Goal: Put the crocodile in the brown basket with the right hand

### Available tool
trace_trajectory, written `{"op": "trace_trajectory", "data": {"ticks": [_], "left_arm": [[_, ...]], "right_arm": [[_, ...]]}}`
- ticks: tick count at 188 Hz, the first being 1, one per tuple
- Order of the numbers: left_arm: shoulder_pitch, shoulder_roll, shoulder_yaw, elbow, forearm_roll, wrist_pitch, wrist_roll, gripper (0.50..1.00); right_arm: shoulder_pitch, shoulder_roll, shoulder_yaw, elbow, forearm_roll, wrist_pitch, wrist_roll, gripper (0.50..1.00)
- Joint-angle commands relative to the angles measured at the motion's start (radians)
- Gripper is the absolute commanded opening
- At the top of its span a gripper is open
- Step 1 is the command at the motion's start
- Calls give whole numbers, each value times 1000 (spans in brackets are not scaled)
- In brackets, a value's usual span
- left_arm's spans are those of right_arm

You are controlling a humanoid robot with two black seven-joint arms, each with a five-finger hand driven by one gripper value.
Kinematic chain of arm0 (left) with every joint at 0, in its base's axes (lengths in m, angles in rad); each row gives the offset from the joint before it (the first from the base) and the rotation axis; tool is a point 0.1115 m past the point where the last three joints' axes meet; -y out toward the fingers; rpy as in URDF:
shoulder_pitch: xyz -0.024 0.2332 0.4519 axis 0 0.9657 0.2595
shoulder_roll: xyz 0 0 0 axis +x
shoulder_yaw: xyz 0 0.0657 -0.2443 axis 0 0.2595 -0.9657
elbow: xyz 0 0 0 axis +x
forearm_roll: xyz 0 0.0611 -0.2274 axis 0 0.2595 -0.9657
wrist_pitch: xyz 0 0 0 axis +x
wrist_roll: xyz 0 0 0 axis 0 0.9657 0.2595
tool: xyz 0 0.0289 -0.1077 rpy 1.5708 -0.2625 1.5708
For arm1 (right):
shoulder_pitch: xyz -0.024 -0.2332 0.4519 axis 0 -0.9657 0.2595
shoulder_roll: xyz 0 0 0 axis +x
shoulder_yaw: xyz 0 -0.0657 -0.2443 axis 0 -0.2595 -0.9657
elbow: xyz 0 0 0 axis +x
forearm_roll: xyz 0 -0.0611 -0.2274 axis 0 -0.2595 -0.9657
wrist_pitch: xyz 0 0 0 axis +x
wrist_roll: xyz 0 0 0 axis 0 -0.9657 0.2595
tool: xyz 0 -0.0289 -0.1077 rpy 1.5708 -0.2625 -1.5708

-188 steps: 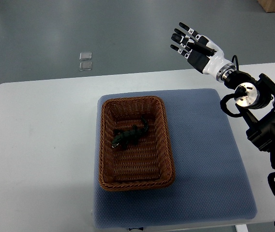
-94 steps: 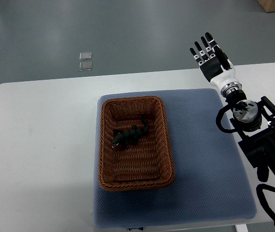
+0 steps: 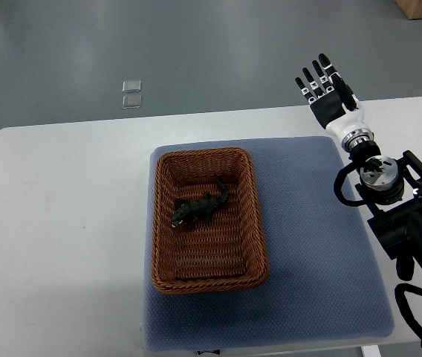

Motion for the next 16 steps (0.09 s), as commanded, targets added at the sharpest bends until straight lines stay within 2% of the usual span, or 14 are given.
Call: {"op": "trace_trajectory", "data": {"ticks": [1, 16], "left_arm": [[0, 0, 0, 0, 0, 0, -1, 1000], [0, 0, 0, 0, 0, 0, 0, 1000]], "right_arm": [[0, -6, 1, 0, 0, 5, -1, 938], [0, -7, -1, 0, 0, 5, 1, 938]]}}
